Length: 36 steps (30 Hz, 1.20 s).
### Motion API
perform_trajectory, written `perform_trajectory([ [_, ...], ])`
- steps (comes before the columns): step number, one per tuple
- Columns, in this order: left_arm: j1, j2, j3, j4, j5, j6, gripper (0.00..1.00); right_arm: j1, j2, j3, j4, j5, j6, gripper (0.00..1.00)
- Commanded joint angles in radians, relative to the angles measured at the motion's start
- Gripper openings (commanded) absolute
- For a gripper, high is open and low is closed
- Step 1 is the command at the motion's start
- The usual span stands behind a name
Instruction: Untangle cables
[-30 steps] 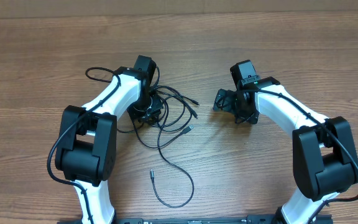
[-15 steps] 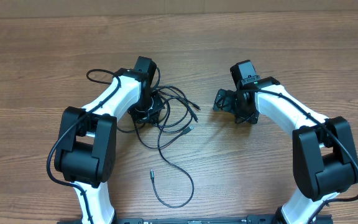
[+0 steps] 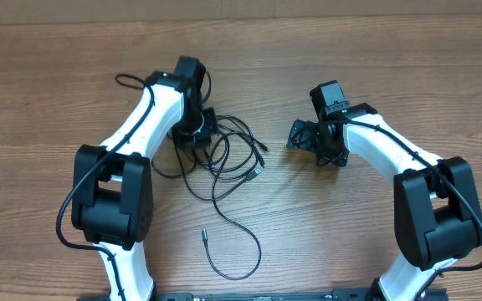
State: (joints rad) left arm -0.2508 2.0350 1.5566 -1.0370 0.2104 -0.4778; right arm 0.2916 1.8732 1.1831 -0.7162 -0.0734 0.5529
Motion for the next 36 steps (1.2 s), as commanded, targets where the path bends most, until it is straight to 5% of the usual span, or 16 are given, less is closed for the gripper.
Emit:
perform_trajectory([
  [1,0.003,0.012,0.071,-0.039,0.019,0.052,0.04,0.001,0.003,0.014,0.005,0.009,0.0,1.0],
  [13,-0.039,0.013,-0.129,0.087,-0.106,-0.156,0.23,0.001,0.003,0.014,0.005,0.009,0.0,1.0],
  [28,-0.052,0.013,-0.27,0.255,-0.22,-0.238,0.17,0.001,0.003,0.014,0.005,0.009,0.0,1.0],
  [32,-0.052,0.013,-0.284,0.271,-0.206,-0.264,0.04,0.001,0.003,0.014,0.005,0.009,0.0,1.0],
  [36,-0.051,0.01,-0.277,0.274,-0.178,-0.239,0.04,0.001,0.003,0.014,0.005,0.009,0.0,1.0],
])
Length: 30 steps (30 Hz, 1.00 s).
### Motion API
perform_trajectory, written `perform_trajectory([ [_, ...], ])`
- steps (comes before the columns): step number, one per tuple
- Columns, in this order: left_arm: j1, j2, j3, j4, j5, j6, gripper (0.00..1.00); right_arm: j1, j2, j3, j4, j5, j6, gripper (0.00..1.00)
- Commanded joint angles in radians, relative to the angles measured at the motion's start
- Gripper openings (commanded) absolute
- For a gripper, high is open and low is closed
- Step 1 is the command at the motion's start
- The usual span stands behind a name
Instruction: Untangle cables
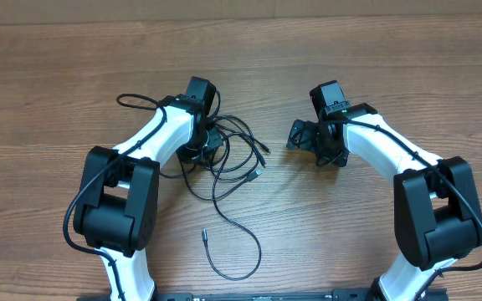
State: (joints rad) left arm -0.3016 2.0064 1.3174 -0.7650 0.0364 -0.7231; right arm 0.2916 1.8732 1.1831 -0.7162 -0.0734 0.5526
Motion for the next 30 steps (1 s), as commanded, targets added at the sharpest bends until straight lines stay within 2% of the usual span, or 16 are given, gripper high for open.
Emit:
perform_trajectory([
  [1,0.005,0.034,-0.027,-0.002,0.009,0.029,0.04,0.001,0.003,0.014,0.005,0.009,0.0,1.0],
  [7,0.045,-0.052,0.09,-0.101,0.079,0.061,0.04,0.001,0.003,0.014,0.005,0.009,0.0,1.0],
  [14,0.057,-0.211,0.151,-0.137,0.206,0.191,0.04,0.001,0.003,0.014,0.005,0.009,0.0,1.0],
  [25,0.059,-0.428,0.151,-0.086,0.219,0.476,0.04,0.001,0.003,0.014,0.005,0.009,0.0,1.0],
  [30,0.053,-0.431,0.146,-0.129,0.212,0.444,0.04,0.001,0.003,0.014,0.005,0.009,0.0,1.0],
])
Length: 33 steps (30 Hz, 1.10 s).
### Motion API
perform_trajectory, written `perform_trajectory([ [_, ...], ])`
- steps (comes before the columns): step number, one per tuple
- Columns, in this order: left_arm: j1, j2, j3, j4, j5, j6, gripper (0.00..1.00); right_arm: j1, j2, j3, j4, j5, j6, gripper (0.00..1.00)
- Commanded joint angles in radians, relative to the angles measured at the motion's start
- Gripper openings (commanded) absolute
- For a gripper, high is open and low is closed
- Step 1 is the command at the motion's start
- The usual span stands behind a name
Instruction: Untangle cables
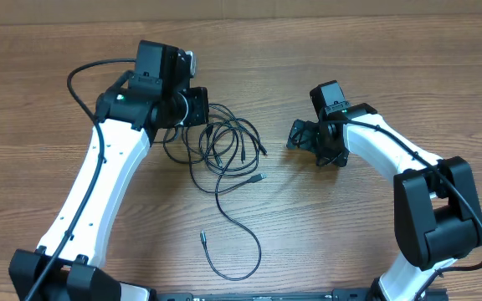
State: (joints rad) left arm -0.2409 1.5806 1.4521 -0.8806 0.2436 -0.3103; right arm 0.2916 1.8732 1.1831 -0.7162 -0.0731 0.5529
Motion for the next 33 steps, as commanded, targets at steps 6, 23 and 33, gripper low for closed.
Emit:
perform_trajectory([
  [6,-0.031,0.078,-0.032,-0.034,-0.071,-0.062,0.23,0.001,0.003,0.014,0.005,0.009,0.0,1.0],
  [23,-0.098,0.412,-0.033,0.111,-0.216,-0.178,0.04,0.001,0.003,0.014,0.005,0.009,0.0,1.0],
  [33,-0.1,0.517,-0.033,0.09,-0.195,-0.187,0.04,0.001,0.003,0.014,0.005,0.009,0.0,1.0],
])
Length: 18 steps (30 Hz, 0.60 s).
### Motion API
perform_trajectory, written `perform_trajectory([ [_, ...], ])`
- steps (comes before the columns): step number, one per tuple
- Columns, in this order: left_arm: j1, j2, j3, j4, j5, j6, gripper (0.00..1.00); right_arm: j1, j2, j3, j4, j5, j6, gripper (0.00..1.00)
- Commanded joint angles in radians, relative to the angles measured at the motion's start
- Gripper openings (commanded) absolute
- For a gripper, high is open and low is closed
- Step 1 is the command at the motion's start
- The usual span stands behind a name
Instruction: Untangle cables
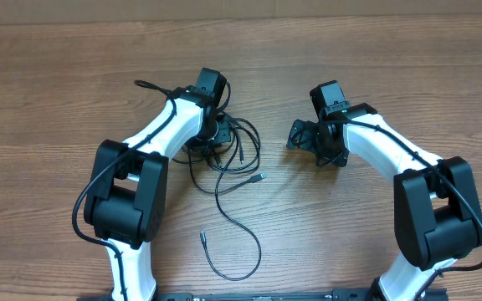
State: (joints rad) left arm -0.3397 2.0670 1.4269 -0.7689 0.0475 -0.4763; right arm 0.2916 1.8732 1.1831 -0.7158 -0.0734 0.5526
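A tangle of thin black cables point(239, 152) lies left of the table's middle. One tail runs down to a loop point(249, 261) and ends in a small plug point(202, 237). Another end carries a plug point(260, 178) right of the tangle. My left gripper point(211, 139) points down into the tangle's upper left part; the wrist hides its fingers, so its state cannot be read. My right gripper point(294, 135) hovers open to the right of the tangle, apart from it, with nothing between its fingers.
The wooden table point(392, 67) bears only the cables and both arms. The left arm's own supply cable point(151, 86) arcs above its wrist. The arm bases stand at the front edge, left and right.
My left gripper was up and to the left of the tangle with its arm stretched out; now it is back down on the tangle's upper left. The cable loops look bunched closer together. The right arm is unchanged.
First my left gripper stood on the tangle's left side, then a little further right on it. Then it was above and left of the tangle, whose loops lay slightly shifted. Now it is on the tangle again. The right gripper has stayed open in one place throughout.
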Motion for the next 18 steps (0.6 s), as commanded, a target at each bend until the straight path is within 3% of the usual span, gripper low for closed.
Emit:
perform_trajectory([
  [1,0.0,0.031,-0.007,-0.032,0.021,-0.02,0.04,0.001,0.003,0.014,0.004,0.009,0.0,1.0],
  [10,0.005,0.029,0.016,-0.1,0.113,-0.013,0.04,0.001,0.003,0.014,0.004,0.009,0.0,1.0],
  [18,0.004,0.002,0.104,-0.163,0.173,0.075,0.04,0.001,0.003,0.014,0.004,0.009,0.0,1.0],
])
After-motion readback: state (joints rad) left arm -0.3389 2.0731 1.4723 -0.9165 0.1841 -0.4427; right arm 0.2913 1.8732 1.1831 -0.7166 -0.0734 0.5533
